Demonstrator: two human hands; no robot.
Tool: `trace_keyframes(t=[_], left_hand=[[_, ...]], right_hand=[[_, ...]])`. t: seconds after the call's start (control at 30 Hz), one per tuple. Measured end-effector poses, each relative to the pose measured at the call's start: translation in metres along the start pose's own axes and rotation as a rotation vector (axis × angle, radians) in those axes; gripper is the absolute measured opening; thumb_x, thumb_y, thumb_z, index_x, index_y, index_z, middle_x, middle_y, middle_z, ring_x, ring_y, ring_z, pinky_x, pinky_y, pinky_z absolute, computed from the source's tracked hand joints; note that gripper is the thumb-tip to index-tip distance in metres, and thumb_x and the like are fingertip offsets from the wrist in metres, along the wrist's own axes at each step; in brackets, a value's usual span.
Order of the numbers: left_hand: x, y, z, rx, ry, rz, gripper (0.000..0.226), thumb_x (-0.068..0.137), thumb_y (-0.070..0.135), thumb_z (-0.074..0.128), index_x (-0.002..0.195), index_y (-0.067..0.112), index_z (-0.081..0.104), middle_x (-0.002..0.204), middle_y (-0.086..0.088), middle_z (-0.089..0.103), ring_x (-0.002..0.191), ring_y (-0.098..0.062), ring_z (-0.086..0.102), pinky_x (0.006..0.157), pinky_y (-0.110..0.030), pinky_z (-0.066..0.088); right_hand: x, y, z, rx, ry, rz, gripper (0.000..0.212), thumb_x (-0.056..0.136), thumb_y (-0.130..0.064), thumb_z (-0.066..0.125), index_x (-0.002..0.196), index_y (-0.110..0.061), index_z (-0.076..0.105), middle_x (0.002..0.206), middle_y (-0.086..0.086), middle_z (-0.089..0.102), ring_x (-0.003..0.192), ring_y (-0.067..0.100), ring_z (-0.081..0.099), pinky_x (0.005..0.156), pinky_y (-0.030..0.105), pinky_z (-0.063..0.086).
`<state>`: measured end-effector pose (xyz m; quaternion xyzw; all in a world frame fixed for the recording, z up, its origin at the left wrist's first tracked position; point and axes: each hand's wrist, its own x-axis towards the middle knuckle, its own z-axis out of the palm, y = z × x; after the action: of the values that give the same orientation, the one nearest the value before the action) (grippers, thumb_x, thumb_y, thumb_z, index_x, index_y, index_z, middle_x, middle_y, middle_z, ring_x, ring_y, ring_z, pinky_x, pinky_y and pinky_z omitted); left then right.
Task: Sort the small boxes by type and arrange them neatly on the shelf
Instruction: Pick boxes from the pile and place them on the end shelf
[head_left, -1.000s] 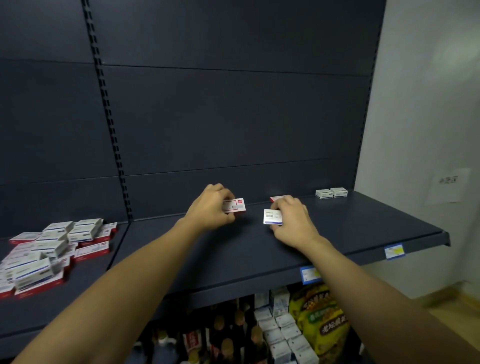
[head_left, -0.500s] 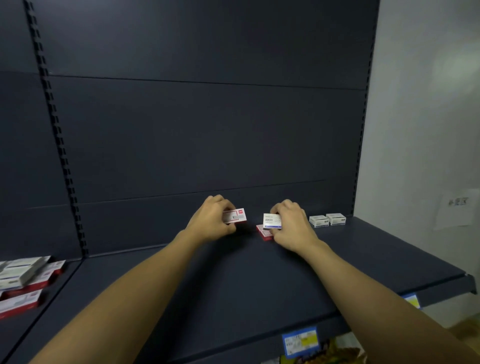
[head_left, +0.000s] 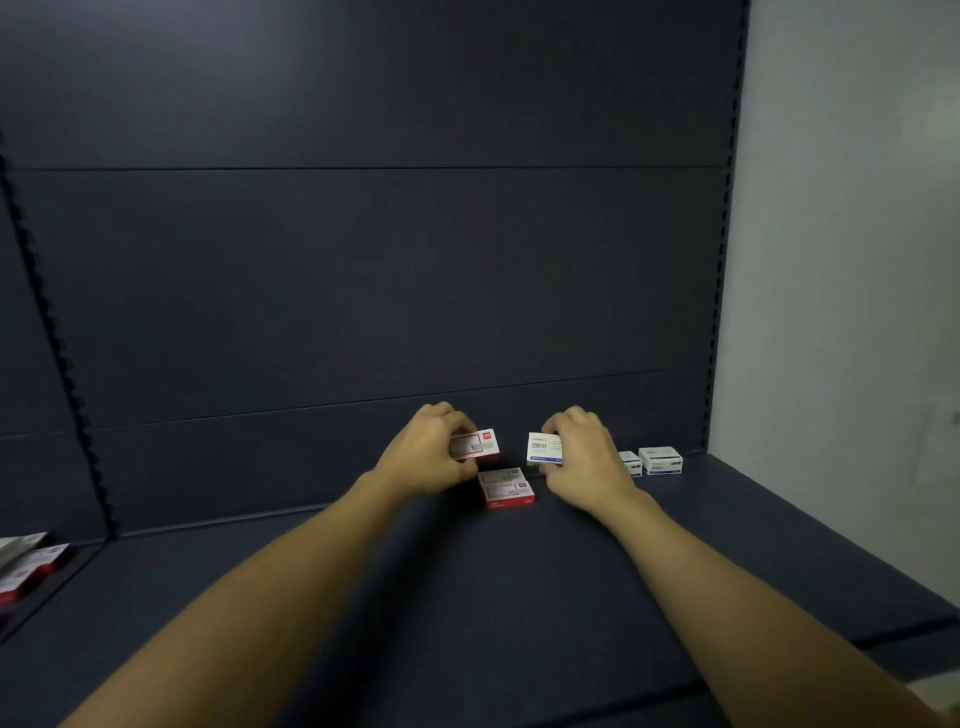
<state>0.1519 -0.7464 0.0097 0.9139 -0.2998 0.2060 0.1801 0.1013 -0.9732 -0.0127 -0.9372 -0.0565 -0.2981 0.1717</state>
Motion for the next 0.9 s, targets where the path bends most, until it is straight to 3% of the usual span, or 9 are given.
trace_keyframes(t=[0.17, 0.5, 0.77, 0.9], left_hand=[[0.006, 0.026, 0.013, 0.033, -0.002, -0.086, 0.045, 0.080, 0.036, 0.074, 0.121, 0.024, 0.062, 0.111, 0.011, 0.051, 0.110, -0.011, 0.046, 0.091, -0.030, 0.048], [-0.009, 0.057, 0.026, 0.090, 0.032, -0.214, 0.049, 0.082, 0.032, 0.076, 0.127, 0.021, 0.063, 0.113, 0.010, 0.050, 0.112, -0.013, 0.046, 0.091, -0.024, 0.043], [-0.023, 0.038, 0.017, 0.103, 0.056, -0.290, 0.043, 0.083, 0.027, 0.075, 0.124, 0.021, 0.065, 0.117, 0.006, 0.056, 0.108, -0.010, 0.046, 0.090, -0.021, 0.038], [-0.024, 0.025, 0.026, 0.125, -0.014, -0.320, 0.041, 0.082, 0.023, 0.072, 0.122, 0.019, 0.066, 0.118, 0.001, 0.058, 0.112, -0.018, 0.051, 0.093, -0.026, 0.044]], right_hand=[[0.001, 0.042, -0.012, 0.049, -0.045, -0.044, 0.037, 0.078, -0.017, 0.074, 0.113, -0.016, 0.061, 0.113, -0.002, 0.052, 0.109, 0.017, 0.047, 0.088, 0.021, 0.037], [0.004, 0.077, -0.030, 0.124, -0.080, -0.157, 0.040, 0.078, -0.019, 0.076, 0.114, -0.016, 0.061, 0.114, 0.000, 0.053, 0.108, 0.019, 0.048, 0.093, 0.027, 0.043], [0.015, 0.081, -0.036, 0.103, -0.087, -0.162, 0.042, 0.079, -0.022, 0.078, 0.117, -0.016, 0.061, 0.116, 0.000, 0.053, 0.109, 0.019, 0.049, 0.097, 0.031, 0.043], [0.014, 0.090, -0.036, 0.080, -0.090, -0.133, 0.040, 0.079, -0.022, 0.078, 0.115, -0.016, 0.061, 0.114, 0.000, 0.054, 0.108, 0.021, 0.051, 0.095, 0.032, 0.043]])
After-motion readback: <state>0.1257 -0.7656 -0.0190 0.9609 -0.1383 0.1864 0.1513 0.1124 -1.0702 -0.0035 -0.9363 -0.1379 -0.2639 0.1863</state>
